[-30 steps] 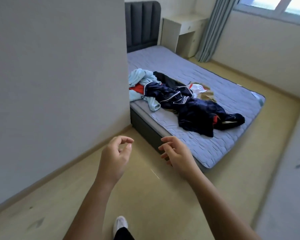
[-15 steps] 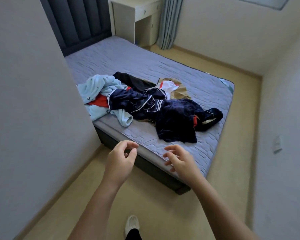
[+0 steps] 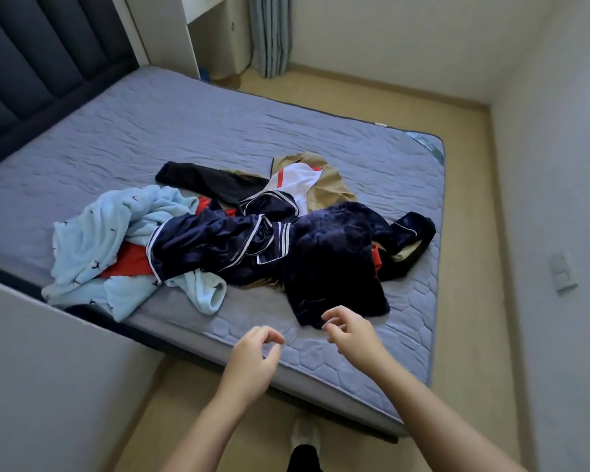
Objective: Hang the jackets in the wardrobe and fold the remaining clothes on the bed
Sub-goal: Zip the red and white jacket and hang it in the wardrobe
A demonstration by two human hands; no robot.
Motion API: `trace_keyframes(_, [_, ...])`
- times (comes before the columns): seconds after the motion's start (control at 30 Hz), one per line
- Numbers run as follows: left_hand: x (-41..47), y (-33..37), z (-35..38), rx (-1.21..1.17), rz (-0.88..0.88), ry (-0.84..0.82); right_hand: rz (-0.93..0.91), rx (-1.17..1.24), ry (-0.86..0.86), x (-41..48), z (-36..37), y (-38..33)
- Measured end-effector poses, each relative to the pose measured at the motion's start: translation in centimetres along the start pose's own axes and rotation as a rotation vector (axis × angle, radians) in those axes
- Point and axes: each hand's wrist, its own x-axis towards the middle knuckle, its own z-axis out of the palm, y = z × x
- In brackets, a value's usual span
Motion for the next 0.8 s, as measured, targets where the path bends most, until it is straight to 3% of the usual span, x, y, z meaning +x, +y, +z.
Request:
trace_keyframes(0.23, [18.3,-7.7,2.4,0.138,-0.12,-0.076,0.105,-0.516,-0.232,20.2,4.1,3.6])
trace_keyframes(0.33, [25.0,-11.4,4.2,0.382,-0.054,-0.14,0.07,-0.707,-0.269,26.7,6.6,5.8])
trace_keyframes(0.43, [32.3,-15.8,7.4,0.743,0.044,-0.256,0.003,-0.87,-0.117,33.8,9.7,8.9])
trace_keyframes(0.5, [36.6,-18.0,9.3,0.885,0.106,-0.207,-0.018,-0.951,-0.006,38.0,11.6,10.2])
trace_keyframes(0.6, [42.6,-20.4,11.3,0.986,0.222,-0.036,0.0,-0.936,0.088,43.7,13.7,11.3])
trace_keyframes(0.8, [50.0,-23.9,13.3,1.043,0.265,-0.102,-0.057,-0.944,0.122,49.1,14.4,14.3])
